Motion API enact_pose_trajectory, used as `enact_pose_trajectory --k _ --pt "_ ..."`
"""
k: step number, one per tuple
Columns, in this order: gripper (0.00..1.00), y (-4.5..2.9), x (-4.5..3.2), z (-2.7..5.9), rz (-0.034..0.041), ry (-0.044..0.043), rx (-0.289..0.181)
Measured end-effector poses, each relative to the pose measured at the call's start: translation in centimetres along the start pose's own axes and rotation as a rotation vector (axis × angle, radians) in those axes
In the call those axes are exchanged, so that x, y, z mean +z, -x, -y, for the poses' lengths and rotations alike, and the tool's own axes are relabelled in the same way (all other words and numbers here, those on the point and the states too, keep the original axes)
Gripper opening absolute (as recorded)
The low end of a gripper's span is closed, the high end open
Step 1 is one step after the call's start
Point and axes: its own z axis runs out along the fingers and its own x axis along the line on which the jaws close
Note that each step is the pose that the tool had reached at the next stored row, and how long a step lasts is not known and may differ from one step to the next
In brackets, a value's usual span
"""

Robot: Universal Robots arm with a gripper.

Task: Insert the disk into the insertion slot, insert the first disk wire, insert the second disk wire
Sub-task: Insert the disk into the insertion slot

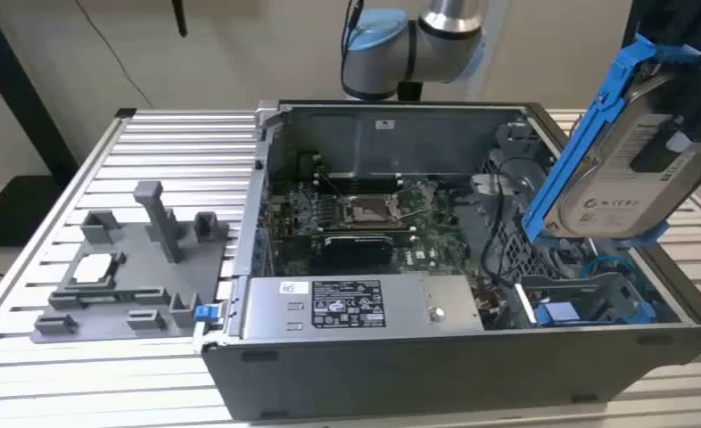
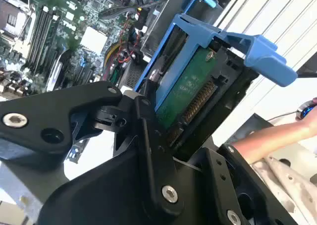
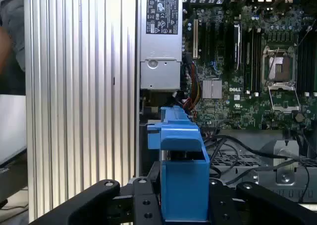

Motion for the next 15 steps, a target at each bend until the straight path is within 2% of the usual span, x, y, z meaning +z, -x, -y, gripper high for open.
enact_pose_trajectory --k 10,15 --pt "0.00 0.00 0.01 0.00 -0.0002 0.0000 0.000" --pt "0.00 0.00 0.40 0.04 0.0003 0.0000 0.000"
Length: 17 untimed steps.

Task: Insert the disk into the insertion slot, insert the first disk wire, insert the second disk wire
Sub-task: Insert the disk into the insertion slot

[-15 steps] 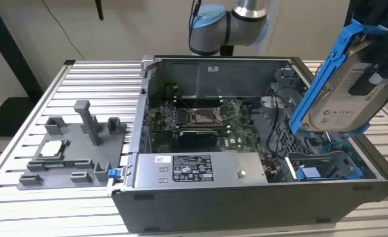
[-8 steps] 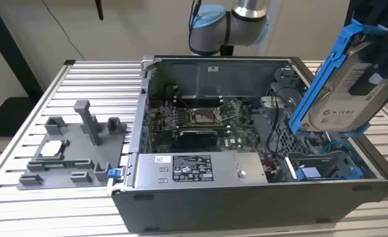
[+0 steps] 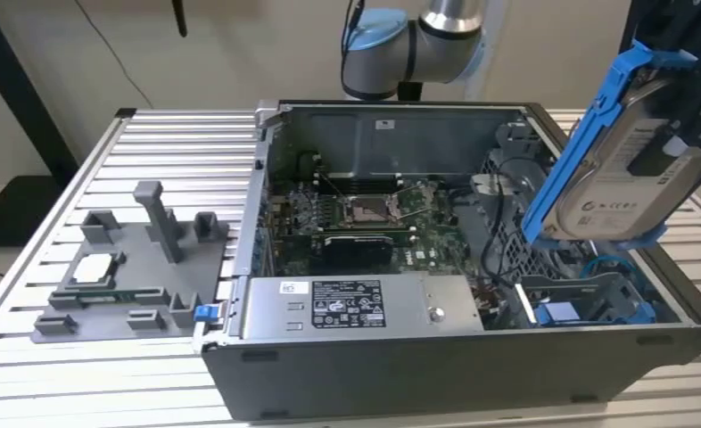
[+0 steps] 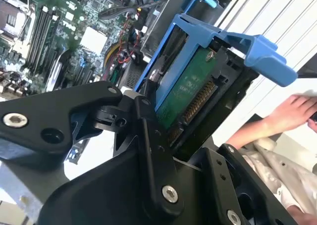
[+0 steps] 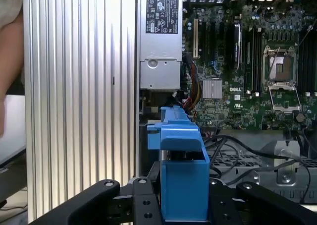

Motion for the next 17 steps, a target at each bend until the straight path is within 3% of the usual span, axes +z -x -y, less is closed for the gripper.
enact_pose_trajectory --k 9,11,17 --pt "0.00 0.01 0.48 0.18 0.0057 -0.0001 0.000" --pt "0.00 0.01 0.56 0.19 0.0061 -0.0033 -0.001" --pt "0.00 0.00 1.11 0.21 0.0066 -0.0391 -0.001"
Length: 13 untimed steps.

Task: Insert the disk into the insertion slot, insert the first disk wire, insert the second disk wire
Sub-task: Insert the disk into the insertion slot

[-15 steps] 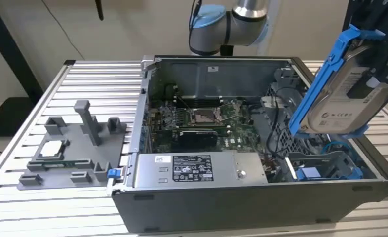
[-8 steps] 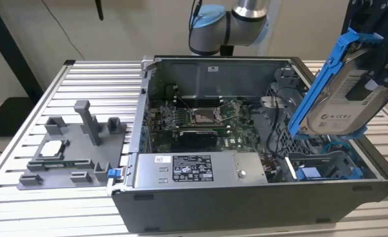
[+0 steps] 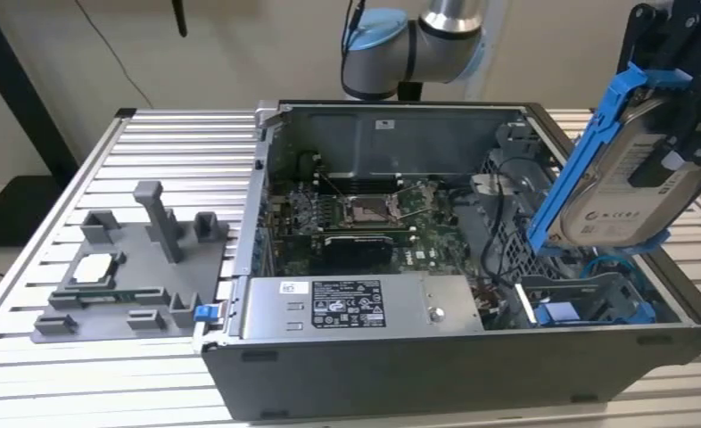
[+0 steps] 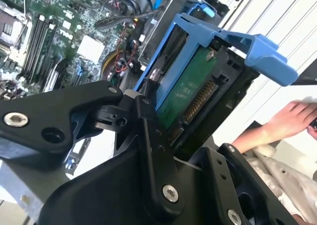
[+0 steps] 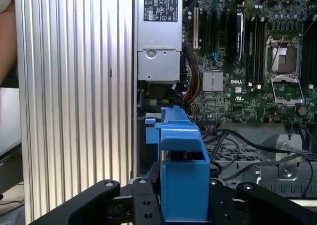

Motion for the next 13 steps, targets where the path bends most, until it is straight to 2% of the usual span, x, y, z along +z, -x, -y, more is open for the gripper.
enact_pose_trajectory --k 13 --pt "0.00 0.00 0.51 0.01 0.0000 -0.0015 0.000"
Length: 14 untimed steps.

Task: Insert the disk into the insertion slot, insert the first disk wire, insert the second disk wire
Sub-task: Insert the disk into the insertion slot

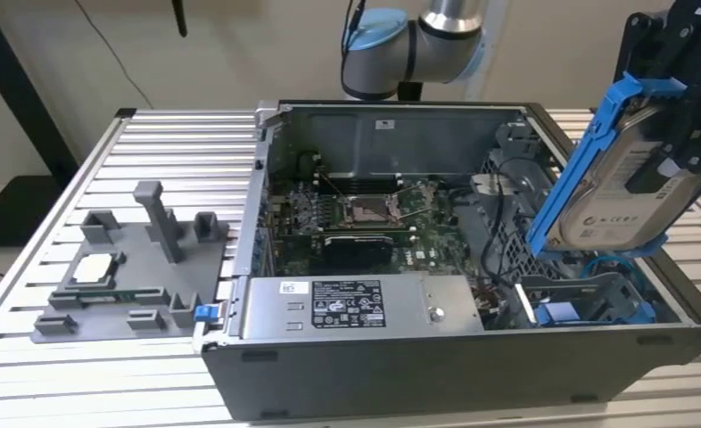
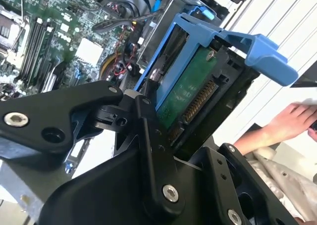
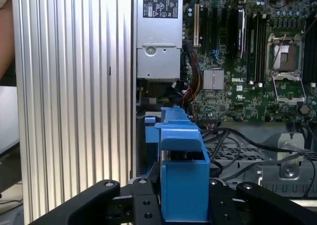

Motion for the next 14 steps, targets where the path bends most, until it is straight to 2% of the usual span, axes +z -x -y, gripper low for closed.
enact_pose_trajectory --k 14 --pt "0.00 0.00 0.91 0.00 0.0001 0.0000 0.000"
